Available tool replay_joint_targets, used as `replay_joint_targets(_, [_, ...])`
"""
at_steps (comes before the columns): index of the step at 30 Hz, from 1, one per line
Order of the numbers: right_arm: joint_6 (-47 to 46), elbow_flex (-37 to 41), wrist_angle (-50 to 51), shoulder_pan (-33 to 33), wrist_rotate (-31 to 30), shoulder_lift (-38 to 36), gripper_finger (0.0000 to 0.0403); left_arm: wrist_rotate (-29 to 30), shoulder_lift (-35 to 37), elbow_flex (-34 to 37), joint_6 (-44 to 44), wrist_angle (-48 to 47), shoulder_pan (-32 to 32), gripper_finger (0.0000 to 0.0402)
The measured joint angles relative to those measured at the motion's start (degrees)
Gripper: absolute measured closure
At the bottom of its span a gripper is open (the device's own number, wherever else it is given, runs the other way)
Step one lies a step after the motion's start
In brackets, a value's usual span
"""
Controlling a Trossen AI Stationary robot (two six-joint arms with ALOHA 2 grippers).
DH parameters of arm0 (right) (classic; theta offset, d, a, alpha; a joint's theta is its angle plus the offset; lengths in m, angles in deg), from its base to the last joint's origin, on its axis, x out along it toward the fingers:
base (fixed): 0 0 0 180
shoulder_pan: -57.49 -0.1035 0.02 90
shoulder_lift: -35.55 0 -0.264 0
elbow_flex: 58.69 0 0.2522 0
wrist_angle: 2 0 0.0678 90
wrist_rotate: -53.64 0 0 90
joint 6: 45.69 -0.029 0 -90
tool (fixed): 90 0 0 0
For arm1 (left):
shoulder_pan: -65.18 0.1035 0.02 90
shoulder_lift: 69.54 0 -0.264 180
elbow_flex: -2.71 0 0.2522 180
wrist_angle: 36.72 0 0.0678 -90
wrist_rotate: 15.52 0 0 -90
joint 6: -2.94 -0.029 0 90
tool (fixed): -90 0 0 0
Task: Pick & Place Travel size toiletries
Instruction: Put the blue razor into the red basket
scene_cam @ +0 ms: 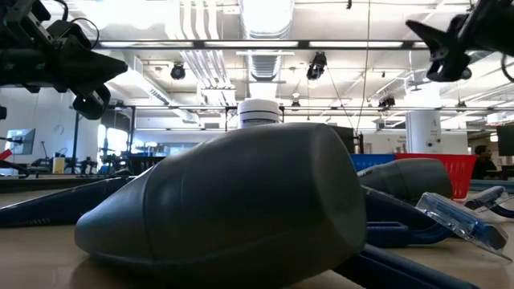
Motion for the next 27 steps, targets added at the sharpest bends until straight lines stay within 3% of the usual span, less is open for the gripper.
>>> replay_joint_targets(6, [-10.3, -15.2, 37.8, -11.4, -0.9, 16.7, 0.0070, 0.0, 0.0, 0.0, 0.0, 0.0, 0.0, 0.0376])
replay_joint_targets(11, [-18.2, -27.9, 57.8, -21.5, -2.0, 32.5, 0.0061, 0.0, 0.0, 0.0, 0.0, 0.0, 0.0, 0.0376])
replay_joint_targets(19, [-20.3, -42.0, 67.7, -31.0, -7.2, 56.2, 0.0067, 0.0, 0.0, 0.0, 0.0, 0.0, 0.0, 0.0376])
replay_joint_targets(27, [-23.2, -47.9, 68.0, -31.0, 0.6, 74.9, 0.0079, 0.0, 0.0, 0.0, 0.0, 0.0, 0.0, 0.0376])
